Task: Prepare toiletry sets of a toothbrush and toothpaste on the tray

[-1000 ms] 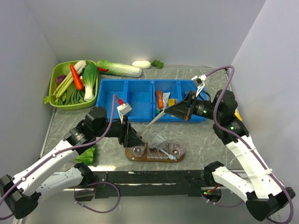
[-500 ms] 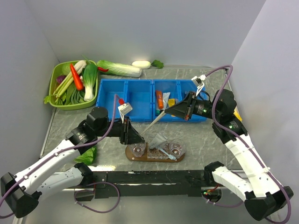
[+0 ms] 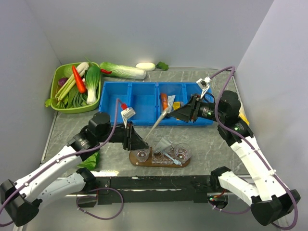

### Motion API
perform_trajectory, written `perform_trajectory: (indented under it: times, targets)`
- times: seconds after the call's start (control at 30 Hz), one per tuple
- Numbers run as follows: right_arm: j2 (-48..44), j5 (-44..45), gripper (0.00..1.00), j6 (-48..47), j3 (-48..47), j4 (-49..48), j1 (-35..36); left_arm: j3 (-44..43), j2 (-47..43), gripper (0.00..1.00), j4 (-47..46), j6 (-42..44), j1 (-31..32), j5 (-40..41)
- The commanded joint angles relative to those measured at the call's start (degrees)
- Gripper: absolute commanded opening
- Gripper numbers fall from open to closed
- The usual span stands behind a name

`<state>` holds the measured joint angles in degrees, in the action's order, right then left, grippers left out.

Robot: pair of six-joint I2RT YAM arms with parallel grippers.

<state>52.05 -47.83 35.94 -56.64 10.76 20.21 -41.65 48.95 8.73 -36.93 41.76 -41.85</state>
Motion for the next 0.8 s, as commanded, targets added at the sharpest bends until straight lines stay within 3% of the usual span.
perform_trajectory:
  times: [0.0,0.13,0.27,0.53,0.77]
  targets:
    - [-0.7,2.3,0.55,-3.6,-0.1,0.9,-1.0,0.4,-3.4,0.01,-3.4,-3.2,0.1,-0.8]
    - [-1.3,4.9,0.69,-5.5,-0.6,3.5,-1.6,0.4,-4.8,0.01,-1.9,-5.3,0.1,-0.8]
    - [-2.8,8.5,0.74,-7.6,-0.8,5.2,-2.5,-0.3,-6.8,0.01,2.7,-7.1,0.1,-0.5]
    - [-6.5,26.3,0.76,-15.1,-4.2,12.7,-3.2,-5.5,-9.5,0.01,29.5,-11.2,0.1,2.0]
    - [-10.2,32.5,0.78,-18.0,-5.3,14.3,-3.3,-12.6,-9.7,0.01,46.5,-12.6,0.1,2.4]
